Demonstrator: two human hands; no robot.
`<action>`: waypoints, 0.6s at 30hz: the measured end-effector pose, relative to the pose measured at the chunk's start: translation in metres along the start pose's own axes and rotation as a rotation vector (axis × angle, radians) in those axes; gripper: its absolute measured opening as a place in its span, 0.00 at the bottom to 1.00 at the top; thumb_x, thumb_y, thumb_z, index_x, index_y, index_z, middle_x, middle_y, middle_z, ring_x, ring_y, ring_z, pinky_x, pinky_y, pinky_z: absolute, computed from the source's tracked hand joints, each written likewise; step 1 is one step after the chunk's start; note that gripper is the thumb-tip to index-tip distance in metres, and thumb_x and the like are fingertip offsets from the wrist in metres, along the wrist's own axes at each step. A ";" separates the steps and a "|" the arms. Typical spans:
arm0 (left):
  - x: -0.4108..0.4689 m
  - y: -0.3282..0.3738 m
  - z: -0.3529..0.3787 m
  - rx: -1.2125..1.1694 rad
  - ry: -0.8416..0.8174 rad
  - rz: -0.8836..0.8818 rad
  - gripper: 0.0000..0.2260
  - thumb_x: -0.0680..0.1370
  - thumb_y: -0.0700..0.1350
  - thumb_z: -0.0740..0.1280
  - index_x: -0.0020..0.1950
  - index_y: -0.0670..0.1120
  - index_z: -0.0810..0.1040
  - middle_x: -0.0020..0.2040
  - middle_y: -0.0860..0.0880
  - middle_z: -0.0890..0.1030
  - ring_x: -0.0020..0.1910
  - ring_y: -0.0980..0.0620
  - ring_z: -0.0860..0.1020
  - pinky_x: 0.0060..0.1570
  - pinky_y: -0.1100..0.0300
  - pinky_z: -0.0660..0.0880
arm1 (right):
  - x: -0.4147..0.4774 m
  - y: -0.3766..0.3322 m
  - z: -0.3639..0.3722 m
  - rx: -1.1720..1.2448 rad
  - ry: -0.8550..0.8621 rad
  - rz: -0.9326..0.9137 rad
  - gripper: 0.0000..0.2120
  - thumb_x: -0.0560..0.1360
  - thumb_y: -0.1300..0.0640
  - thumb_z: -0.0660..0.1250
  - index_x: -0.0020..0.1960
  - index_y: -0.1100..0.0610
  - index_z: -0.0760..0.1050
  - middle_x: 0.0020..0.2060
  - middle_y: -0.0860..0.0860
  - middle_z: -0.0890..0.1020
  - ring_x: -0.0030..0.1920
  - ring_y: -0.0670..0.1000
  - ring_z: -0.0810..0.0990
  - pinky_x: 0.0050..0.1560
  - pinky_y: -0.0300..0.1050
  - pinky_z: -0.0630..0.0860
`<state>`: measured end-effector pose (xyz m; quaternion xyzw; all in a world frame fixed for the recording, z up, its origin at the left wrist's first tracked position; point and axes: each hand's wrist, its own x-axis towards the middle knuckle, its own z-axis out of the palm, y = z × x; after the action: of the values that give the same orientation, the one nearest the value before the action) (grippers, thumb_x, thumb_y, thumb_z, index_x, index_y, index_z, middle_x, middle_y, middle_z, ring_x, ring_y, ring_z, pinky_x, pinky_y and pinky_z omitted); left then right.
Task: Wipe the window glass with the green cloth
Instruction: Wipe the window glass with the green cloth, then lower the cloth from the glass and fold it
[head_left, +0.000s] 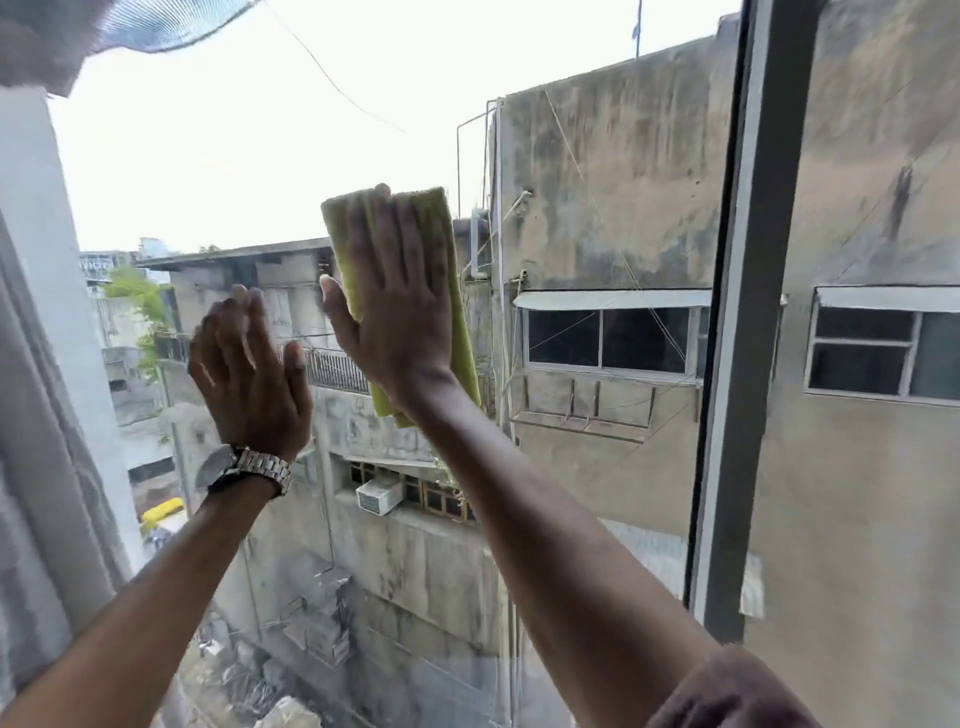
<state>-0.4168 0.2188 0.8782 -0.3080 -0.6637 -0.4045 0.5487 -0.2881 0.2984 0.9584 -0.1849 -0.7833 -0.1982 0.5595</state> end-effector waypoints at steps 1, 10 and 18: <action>-0.012 0.010 -0.006 -0.024 -0.035 -0.057 0.22 0.84 0.51 0.51 0.72 0.39 0.68 0.71 0.33 0.72 0.70 0.35 0.70 0.71 0.40 0.62 | -0.007 -0.002 -0.006 -0.003 -0.050 -0.020 0.32 0.82 0.45 0.52 0.82 0.58 0.53 0.82 0.59 0.55 0.83 0.59 0.50 0.83 0.59 0.47; -0.118 0.118 -0.050 -0.698 -0.377 -0.586 0.17 0.75 0.48 0.70 0.62 0.47 0.74 0.43 0.51 0.81 0.44 0.45 0.82 0.47 0.47 0.80 | -0.095 0.016 -0.065 -0.190 -0.396 -0.097 0.27 0.75 0.53 0.72 0.71 0.61 0.72 0.64 0.59 0.79 0.63 0.57 0.79 0.63 0.56 0.79; -0.281 0.112 -0.085 -0.609 -1.357 -0.540 0.20 0.72 0.59 0.65 0.48 0.41 0.76 0.46 0.39 0.79 0.46 0.45 0.77 0.47 0.53 0.72 | -0.292 0.087 -0.078 0.259 -0.913 0.371 0.11 0.72 0.50 0.72 0.48 0.57 0.78 0.44 0.56 0.83 0.48 0.60 0.81 0.47 0.51 0.76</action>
<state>-0.2217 0.2083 0.6321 -0.4524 -0.7654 -0.4110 -0.2015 -0.0911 0.3125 0.7135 -0.3176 -0.9201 0.1041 0.2041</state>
